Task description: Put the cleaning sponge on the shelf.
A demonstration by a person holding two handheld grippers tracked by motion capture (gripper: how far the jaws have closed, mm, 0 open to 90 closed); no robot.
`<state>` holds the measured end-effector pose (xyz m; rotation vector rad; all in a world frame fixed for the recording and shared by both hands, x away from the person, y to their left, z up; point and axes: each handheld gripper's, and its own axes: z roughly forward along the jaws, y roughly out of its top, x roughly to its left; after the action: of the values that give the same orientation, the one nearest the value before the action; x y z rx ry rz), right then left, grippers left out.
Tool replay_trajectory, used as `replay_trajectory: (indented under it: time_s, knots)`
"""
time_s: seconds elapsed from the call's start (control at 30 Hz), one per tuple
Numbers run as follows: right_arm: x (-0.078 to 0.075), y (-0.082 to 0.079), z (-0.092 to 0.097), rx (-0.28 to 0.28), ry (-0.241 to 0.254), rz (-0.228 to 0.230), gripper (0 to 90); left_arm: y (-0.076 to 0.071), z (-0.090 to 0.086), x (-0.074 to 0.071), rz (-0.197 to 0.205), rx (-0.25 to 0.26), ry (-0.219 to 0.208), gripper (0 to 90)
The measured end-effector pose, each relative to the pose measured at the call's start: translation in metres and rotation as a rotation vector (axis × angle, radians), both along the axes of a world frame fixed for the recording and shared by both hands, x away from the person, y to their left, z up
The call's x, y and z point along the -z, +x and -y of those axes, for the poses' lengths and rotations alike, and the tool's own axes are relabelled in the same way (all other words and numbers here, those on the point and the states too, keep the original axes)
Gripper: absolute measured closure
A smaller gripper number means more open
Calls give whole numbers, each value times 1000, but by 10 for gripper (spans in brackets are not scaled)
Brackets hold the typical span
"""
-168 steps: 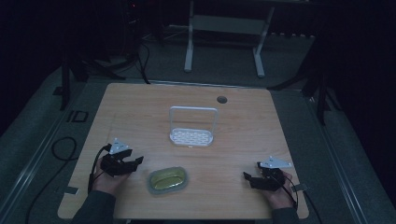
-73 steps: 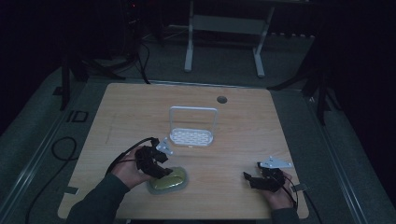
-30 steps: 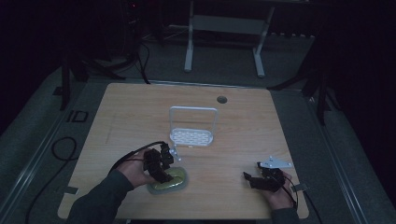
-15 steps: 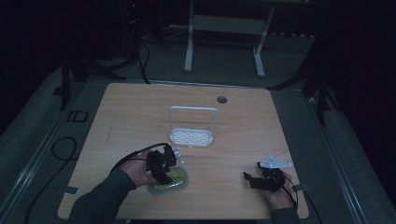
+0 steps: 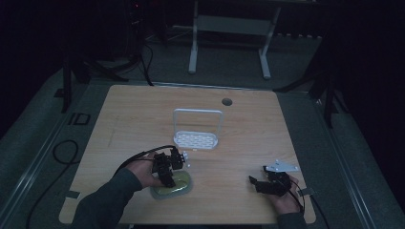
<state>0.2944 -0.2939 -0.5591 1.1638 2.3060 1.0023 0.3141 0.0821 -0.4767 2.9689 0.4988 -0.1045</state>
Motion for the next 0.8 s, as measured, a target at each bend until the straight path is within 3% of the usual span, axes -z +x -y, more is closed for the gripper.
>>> replay_trajectory:
  time_s: [0.37, 0.8]
  knots:
    - [0, 0, 0, 0, 0, 0, 235, 1, 3, -1, 3, 18, 28, 709]
    - [0, 0, 0, 0, 0, 0, 234, 2, 5, -13, 54, 45, 29, 716]
